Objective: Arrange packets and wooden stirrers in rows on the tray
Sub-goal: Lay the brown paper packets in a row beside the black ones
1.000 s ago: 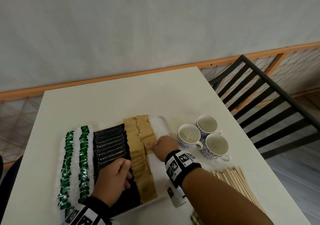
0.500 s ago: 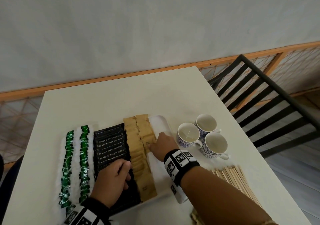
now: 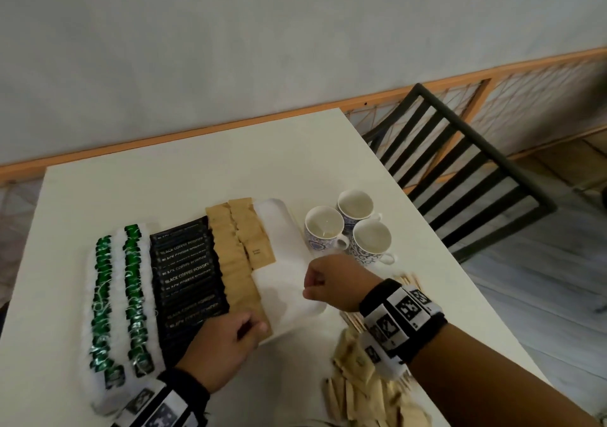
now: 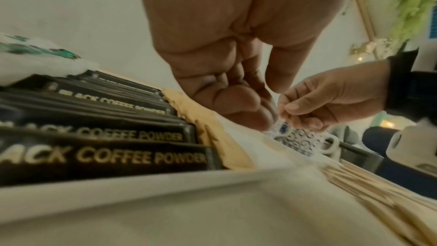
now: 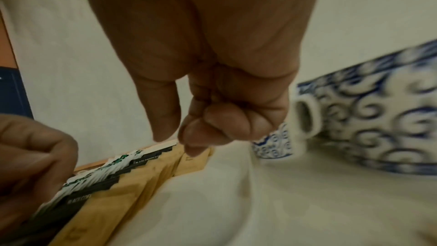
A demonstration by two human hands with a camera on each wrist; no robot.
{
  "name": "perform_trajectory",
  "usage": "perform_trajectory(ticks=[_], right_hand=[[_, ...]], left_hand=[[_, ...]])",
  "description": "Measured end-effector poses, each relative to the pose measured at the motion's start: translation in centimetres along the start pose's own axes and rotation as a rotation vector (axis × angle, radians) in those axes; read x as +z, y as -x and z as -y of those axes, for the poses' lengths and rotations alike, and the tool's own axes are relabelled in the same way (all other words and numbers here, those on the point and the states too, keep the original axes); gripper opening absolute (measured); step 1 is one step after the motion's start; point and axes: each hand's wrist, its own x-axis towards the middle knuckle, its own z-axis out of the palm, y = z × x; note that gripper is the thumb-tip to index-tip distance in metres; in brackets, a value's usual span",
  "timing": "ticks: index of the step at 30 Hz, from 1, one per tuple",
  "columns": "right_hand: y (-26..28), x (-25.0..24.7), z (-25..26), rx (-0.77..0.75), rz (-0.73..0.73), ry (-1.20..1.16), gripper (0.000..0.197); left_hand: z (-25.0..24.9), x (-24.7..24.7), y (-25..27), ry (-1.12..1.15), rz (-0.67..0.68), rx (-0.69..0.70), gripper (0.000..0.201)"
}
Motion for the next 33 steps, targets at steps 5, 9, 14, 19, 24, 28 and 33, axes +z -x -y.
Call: perform_trajectory(ticks=[5, 9, 14, 19, 24, 28, 33], right_hand=[[5.7, 1.9, -3.3, -0.076, 0.158, 0.308, 0.033], [7.2, 3.6, -4.8, -0.169, 0.174, 0.504, 0.055], [7.0, 3.7, -4.7, -0.188, 0.173, 0.599, 0.065], [6.4, 3.6, -3.8, -0.122, 0.198, 0.658, 0.046], [6.0, 3.7, -3.6, -0.106, 0.215, 0.665, 0.046], [5.6, 3.6, -3.4, -0.105, 0.221, 0.685, 0.05], [5.8, 3.5, -3.4, -0.117, 0.244, 0.719, 0.037]], left_hand=[[-2.1, 3.3, 0.2, -0.184, 0.23, 0.134, 0.025], [-3.6, 6.4, -0.5, -0.458, 0.382, 0.151, 0.047], [-4.8, 10.1, -1.1, -0.734, 0.353, 0.218, 0.067], [-5.9, 11.1, -1.2, -0.685, 0.271, 0.132, 0.071], [-6.0, 11.2, -1.3, -0.679, 0.259, 0.123, 0.062], [-6.3, 11.0, -1.1, -0.706, 0.197, 0.129, 0.057], [-5.5, 10.6, -1.0, -0.698, 0.171, 0.121, 0.047]])
